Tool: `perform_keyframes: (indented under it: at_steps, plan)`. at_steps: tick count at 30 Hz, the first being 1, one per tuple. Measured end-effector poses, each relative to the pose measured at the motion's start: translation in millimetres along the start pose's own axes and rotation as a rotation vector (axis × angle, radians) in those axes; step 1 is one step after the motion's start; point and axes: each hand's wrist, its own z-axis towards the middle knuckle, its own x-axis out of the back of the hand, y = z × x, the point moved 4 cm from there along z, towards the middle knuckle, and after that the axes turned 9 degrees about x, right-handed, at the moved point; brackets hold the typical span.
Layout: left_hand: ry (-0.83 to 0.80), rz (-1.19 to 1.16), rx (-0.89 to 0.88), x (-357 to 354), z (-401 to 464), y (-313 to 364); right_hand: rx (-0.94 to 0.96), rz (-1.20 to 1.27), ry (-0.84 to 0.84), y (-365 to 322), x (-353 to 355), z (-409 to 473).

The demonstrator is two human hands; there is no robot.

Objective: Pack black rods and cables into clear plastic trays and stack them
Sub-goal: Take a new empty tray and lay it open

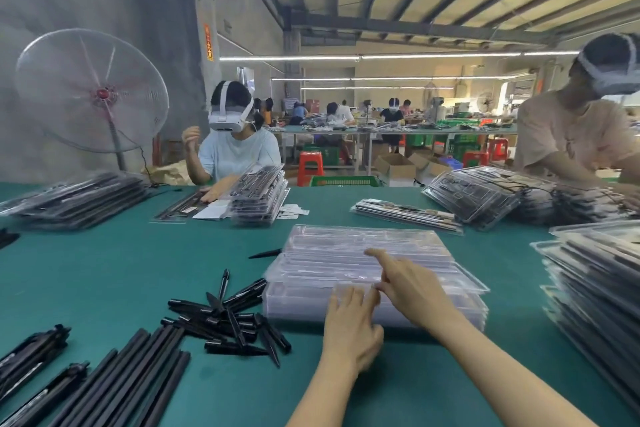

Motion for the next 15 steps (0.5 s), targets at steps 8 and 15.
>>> perform_keyframes:
  at_steps: [8,15]
  plan:
    - [-0.004,0.131,-0.072,-9,5,-17,0.067,0.013,0.267,-13,7,-16]
    - [0.097,0.135,-0.010,-7,10,-16,0.152,0.003,0.397,-30,20,-28]
